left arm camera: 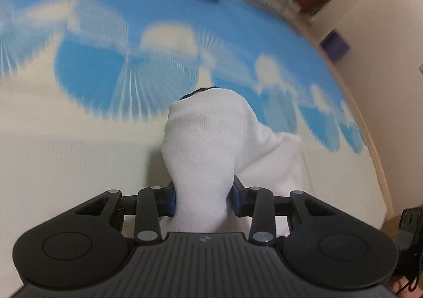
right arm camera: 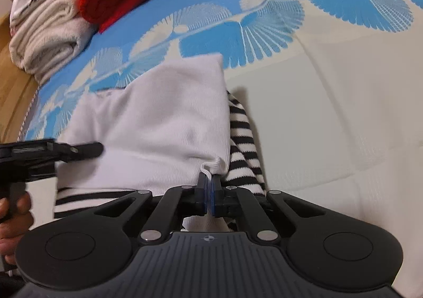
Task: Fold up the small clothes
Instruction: 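Open both tools and pull them back from the folded bundle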
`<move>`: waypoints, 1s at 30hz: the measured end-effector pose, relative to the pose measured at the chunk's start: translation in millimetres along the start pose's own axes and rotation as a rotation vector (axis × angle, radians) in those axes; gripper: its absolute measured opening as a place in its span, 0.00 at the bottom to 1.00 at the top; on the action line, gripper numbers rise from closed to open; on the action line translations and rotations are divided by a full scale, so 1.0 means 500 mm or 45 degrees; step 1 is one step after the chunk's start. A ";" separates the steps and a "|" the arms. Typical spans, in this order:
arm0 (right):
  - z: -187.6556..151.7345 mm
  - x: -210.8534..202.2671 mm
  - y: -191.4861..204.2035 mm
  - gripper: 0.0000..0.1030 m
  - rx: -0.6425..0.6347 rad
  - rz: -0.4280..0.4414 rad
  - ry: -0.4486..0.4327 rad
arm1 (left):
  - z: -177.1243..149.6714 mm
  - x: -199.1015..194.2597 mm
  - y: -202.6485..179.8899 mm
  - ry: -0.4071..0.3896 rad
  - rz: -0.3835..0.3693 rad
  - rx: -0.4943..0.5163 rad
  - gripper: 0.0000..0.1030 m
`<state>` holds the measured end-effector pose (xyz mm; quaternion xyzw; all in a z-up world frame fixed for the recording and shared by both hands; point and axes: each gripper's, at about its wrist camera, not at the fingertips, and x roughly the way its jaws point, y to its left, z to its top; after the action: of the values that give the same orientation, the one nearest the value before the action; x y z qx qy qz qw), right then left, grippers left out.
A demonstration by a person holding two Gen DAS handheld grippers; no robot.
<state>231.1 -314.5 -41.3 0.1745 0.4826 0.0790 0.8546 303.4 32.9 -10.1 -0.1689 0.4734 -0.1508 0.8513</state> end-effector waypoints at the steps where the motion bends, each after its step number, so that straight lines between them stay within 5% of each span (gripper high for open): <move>1: 0.005 -0.001 0.006 0.01 0.007 0.012 -0.027 | 0.012 -0.012 0.002 -0.044 0.009 0.003 0.42; 3: 0.016 -0.003 0.024 0.01 0.016 0.058 -0.094 | 0.030 -0.041 0.017 -0.141 0.098 0.018 0.54; 5: 0.023 -0.001 0.047 0.01 0.002 0.096 -0.151 | 0.036 -0.073 0.024 -0.258 0.297 0.066 0.64; 6: 0.025 0.004 0.059 0.01 -0.011 0.097 -0.167 | 0.036 -0.084 0.027 -0.262 0.303 0.087 0.65; 10: 0.030 0.037 0.096 0.00 -0.055 0.048 -0.168 | 0.002 -0.088 0.028 -0.056 0.166 0.193 0.65; 15: 0.033 0.067 0.100 0.00 -0.052 -0.109 -0.141 | -0.078 -0.005 0.051 0.261 0.350 0.381 0.77; 20: 0.019 0.064 0.124 0.02 -0.110 -0.114 -0.150 | -0.056 -0.081 0.073 0.121 0.299 0.271 0.76; 27: 0.007 -0.013 0.137 0.13 -0.160 -0.101 -0.290 | -0.087 -0.196 0.007 -0.145 0.375 0.420 0.80; 30: -0.002 -0.063 0.136 0.20 -0.178 -0.118 -0.375 | -0.113 -0.266 -0.034 -0.279 0.333 0.434 0.82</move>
<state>215.8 -260.7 8.9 0.1017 0.3532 0.0465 0.9289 186.1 64.9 69.7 0.0245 0.3638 -0.0977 0.9260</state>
